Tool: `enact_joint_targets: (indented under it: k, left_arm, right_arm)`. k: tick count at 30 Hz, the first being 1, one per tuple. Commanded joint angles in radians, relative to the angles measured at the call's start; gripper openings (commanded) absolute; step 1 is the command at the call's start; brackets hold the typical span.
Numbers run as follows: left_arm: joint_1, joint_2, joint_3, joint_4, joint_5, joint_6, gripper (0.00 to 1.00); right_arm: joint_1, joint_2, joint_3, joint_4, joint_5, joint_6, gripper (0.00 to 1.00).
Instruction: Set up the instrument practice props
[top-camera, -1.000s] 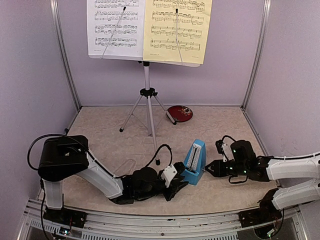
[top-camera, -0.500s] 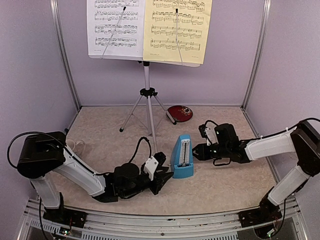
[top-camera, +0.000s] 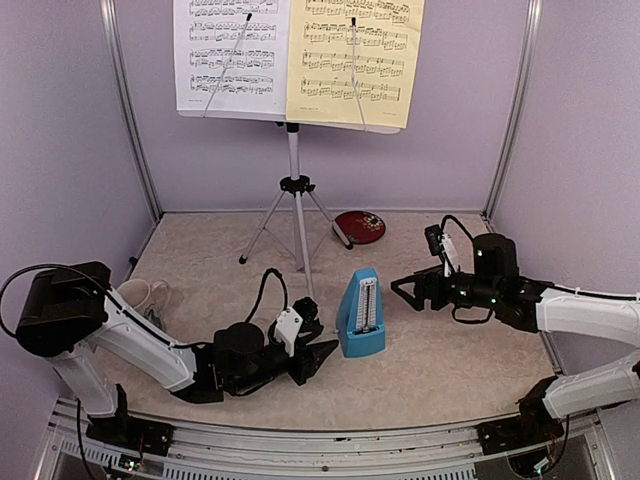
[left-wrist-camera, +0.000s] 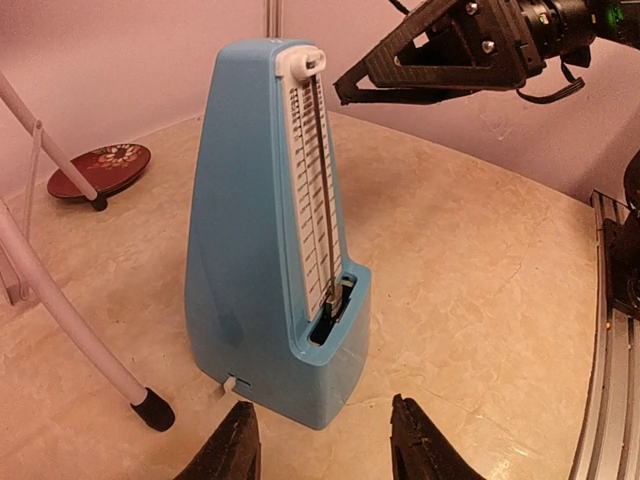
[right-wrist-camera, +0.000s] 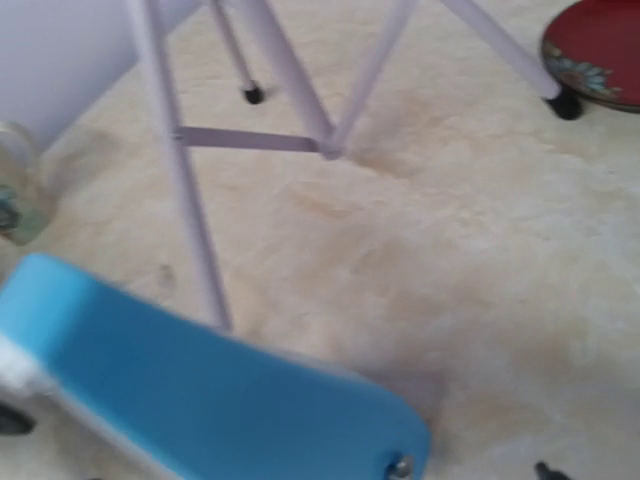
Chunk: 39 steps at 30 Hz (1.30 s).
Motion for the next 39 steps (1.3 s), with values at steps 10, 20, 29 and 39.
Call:
enact_joint_targets:
  k: [10,20,29,39]
  left_arm:
    - [0.003,-0.031,-0.007,0.008,-0.036,0.006,0.45]
    - [0.004,-0.038,-0.003,-0.002,-0.041,0.009,0.45]
    - [0.002,-0.038,-0.001,-0.009,-0.043,0.011,0.45]
    - [0.004,-0.033,0.005,-0.015,-0.037,0.013,0.45]
  right_arm:
    - [0.154,-0.01,0.034,-0.051,0.064,0.079,0.91]
    - [0.2,0.108,0.106,-0.023,0.12,0.089,0.84]
    - [0.201,0.144,0.137,-0.013,0.139,0.095,0.73]
    - [0.201,0.117,0.122,-0.024,0.16,0.096,0.58]
